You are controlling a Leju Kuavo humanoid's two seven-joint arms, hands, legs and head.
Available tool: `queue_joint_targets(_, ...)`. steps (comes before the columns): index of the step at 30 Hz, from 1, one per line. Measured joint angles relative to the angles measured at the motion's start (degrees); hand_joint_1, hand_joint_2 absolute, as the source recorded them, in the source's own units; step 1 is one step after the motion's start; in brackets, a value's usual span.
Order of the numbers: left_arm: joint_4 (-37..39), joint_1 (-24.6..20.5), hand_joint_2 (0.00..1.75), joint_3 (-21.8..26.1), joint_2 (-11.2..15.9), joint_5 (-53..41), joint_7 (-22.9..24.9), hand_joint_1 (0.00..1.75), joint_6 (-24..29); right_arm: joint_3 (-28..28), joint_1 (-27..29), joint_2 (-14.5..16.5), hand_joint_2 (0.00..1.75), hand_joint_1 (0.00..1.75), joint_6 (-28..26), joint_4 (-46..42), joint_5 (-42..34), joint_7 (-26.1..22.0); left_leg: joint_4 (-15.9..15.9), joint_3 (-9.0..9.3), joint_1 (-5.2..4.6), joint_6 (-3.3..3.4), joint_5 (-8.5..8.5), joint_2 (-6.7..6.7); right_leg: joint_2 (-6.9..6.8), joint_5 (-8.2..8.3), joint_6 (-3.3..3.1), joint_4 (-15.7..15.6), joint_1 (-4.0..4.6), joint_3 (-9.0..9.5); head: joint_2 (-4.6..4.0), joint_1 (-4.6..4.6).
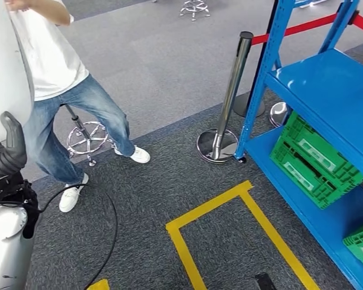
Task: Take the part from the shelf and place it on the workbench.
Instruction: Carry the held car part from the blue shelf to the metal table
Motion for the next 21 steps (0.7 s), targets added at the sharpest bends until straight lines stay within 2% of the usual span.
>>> queue_joint_targets(1, 0.0, 0.0, 1.75, 0.0, 0.0, 0.0, 0.1, 1.75, -0.2, 0.0, 0.1, 0.0, 0.00, 0.00, 0.0, 0.0, 0.0, 0.0, 0.4, -0.15, 0.00, 0.13, 0.45, 0.06, -0.85, -0.11, -0.04, 0.0, 0.11, 0.07, 0.00, 0.00)
queue_joint_targets(2, 0.0, 0.0, 1.75, 0.0, 0.1, -0.1, 0.1, 1.75, -0.4, 0.0, 0.1, 0.0, 0.00, 0.00, 0.0, 0.0, 0.0, -0.1, -1.5, 0.86, -0.08, 0.38, 1.90, 0.24, -1.64, -0.24, -0.05, 0.0, 0.20, 0.21, 0.00, 0.01)
queue_joint_targets(3, 0.0, 0.0, 1.75, 0.0, 0.1, -0.1, 0.2, 1.75, -0.6, 0.0, 0.0, 0.0, 0.00, 0.00, 0.0, 0.0, 0.1, -0.2, -5.2, 2.76, -0.30, 0.79, 3.91, 0.92, -2.37, -0.41, -0.06, 0.0, 0.28, 0.42, 0.00, 0.01)
queue_joint_targets(5, 0.0, -0.1, 1.75, 0.0, 0.1, -0.3, 0.2, 1.75, -1.0, 0.0, -0.1, 0.0, 0.00, 0.00, -0.1, 0.0, 0.3, -0.5, -12.3, 6.52, -1.27, 1.68, 6.30, 3.84, -3.66, -0.75, 0.10, 0.0, 0.48, 0.79, 0.00, 0.00)
queue_joint_targets(6, 0.0, -0.1, 1.75, 0.0, 0.1, -0.3, 0.2, 1.75, -1.1, 0.0, -0.1, 0.0, 0.00, 0.00, -0.1, 0.0, 0.4, -0.6, -14.4, 7.48, -1.74, 2.02, 6.62, 4.95, -4.29, -0.89, 0.24, -0.1, 0.59, 0.88, 0.00, 0.04)
queue_joint_targets(7, 0.0, -0.2, 1.75, 0.0, 0.2, -0.4, 0.2, 1.75, -1.2, 0.0, -0.1, 0.0, 0.00, 0.00, -0.2, 0.0, 0.4, -0.8, -15.2, 7.74, -2.08, 2.23, 6.40, 5.34, -5.00, -0.98, 0.41, -0.2, 0.69, 0.97, 0.00, 0.04)
queue_joint_targets(9, 0.0, 0.0, 1.75, 0.0, 0.3, -0.4, 0.2, 1.75, -1.5, 0.0, -0.3, 0.0, 0.00, 0.00, -0.4, 0.0, 0.4, -1.0, -15.8, 7.77, -2.02, 2.64, 6.65, 4.00, -6.07, -1.31, 0.86, -0.4, 0.72, 1.11, 0.00, 0.08)
queue_joint_targets(10, -0.1, 0.0, 1.75, 0.0, 0.3, -0.4, 0.2, 1.75, -1.6, 0.0, -0.4, 0.0, 0.00, 0.00, -0.5, 0.0, 0.4, -1.1, -16.2, 7.96, -1.83, 2.88, 6.84, 3.29, -5.34, -1.77, 1.09, -0.1, 0.65, 1.00, 0.00, 0.09)
queue_joint_targets(11, -0.1, -0.1, 1.75, 0.0, 0.3, -0.5, 0.2, 1.75, -1.6, 0.0, -0.5, 0.0, 0.00, 0.00, -0.6, 0.0, 0.4, -1.2, -16.6, 8.18, -1.62, 3.13, 7.07, 2.63, -3.84, -2.70, 1.28, 1.2, 0.60, 0.38, 0.00, 0.19)
queue_joint_targets(13, -0.2, -0.2, 1.75, 0.0, 0.2, -0.5, 0.2, 1.75, -1.8, 0.0, -0.5, 0.0, 0.00, 0.00, -0.9, 0.0, 0.4, -1.4, -17.0, 8.41, -1.38, 3.46, 7.22, 1.28, -0.12, -5.68, 1.45, 7.4, 0.46, -2.69, 0.00, 0.42)
queue_joint_targets(14, -0.2, -0.1, 1.75, 0.0, 0.1, -0.5, 0.2, 1.75, -1.8, 0.0, -0.4, 0.0, 0.00, 0.00, -1.0, 0.0, 0.4, -1.5, -17.0, 8.41, -1.35, 3.55, 7.21, 0.47, 0.82, -7.12, 1.50, 11.4, 0.43, -4.84, 0.00, 0.52)
queue_joint_targets(15, -0.2, 0.1, 1.75, 0.0, 0.1, -0.5, 0.2, 1.75, -1.9, 0.0, -0.2, -0.1, 0.00, 0.00, -1.0, 0.0, 0.4, -1.5, -16.9, 8.43, -1.32, 3.59, 7.17, -0.40, 1.23, -7.70, 1.58, 14.4, 0.39, -6.69, 0.00, 0.55)
queue_joint_targets(16, -0.2, 0.3, 1.75, 0.0, 0.0, -0.5, 0.2, 1.75, -1.9, 0.0, -0.2, -0.2, 0.00, 0.00, -1.1, 0.0, 0.4, -1.5, -16.9, 8.45, -1.27, 3.59, 7.14, -1.33, 1.40, -7.24, 1.68, 15.7, 0.36, -7.78, 0.00, 0.53)
queue_joint_targets(17, -0.2, 0.4, 1.75, 0.0, 0.0, -0.5, 0.2, 1.75, -1.9, 0.0, -0.1, -0.3, 0.00, 0.00, -1.1, 0.0, 0.4, -1.4, -16.7, 8.48, -1.15, 3.50, 7.07, -2.27, 1.54, -5.58, 1.80, 14.5, 0.28, -7.72, 0.00, 0.55)
queue_joint_targets(18, -0.2, 0.5, 1.75, 0.0, 0.0, -0.5, 0.2, 1.75, -1.9, 0.0, -0.2, -0.4, 0.00, 0.00, -1.2, 0.0, 0.4, -1.4, -16.5, 8.50, -0.98, 3.29, 6.93, -3.17, 1.91, -3.16, 1.96, 11.3, 0.13, -6.64, 0.00, 0.53)
queue_joint_targets(19, -0.2, 0.5, 1.75, 0.0, 0.0, -0.6, 0.2, 1.75, -1.9, 0.0, -0.2, -0.5, 0.00, 0.00, -1.2, 0.0, 0.4, -1.3, -16.1, 8.42, -0.80, 2.97, 6.70, -4.01, 3.07, -1.21, 2.19, 7.6, -0.12, -5.08, 0.00, 0.54)
queue_joint_targets(20, -0.2, 0.5, 1.75, 0.0, 0.0, -0.6, 0.2, 1.75, -1.8, 0.0, -0.2, -0.6, 0.00, 0.00, -1.3, 0.0, 0.3, -1.3, -15.5, 8.18, -0.65, 2.59, 6.40, -4.82, 4.45, 0.06, 2.33, 4.2, -0.40, -3.47, 0.00, 0.55)
queue_joint_targets(21, -0.2, 0.5, 1.75, 0.0, 0.0, -0.6, 0.2, 1.75, -1.9, 0.0, -0.2, -0.6, 0.00, 0.00, -1.3, 0.0, 0.3, -1.2, -15.1, 7.88, -0.55, 2.23, 6.21, -5.55, 5.52, 0.55, 2.35, 2.1, -0.57, -2.39, 0.00, 0.55)
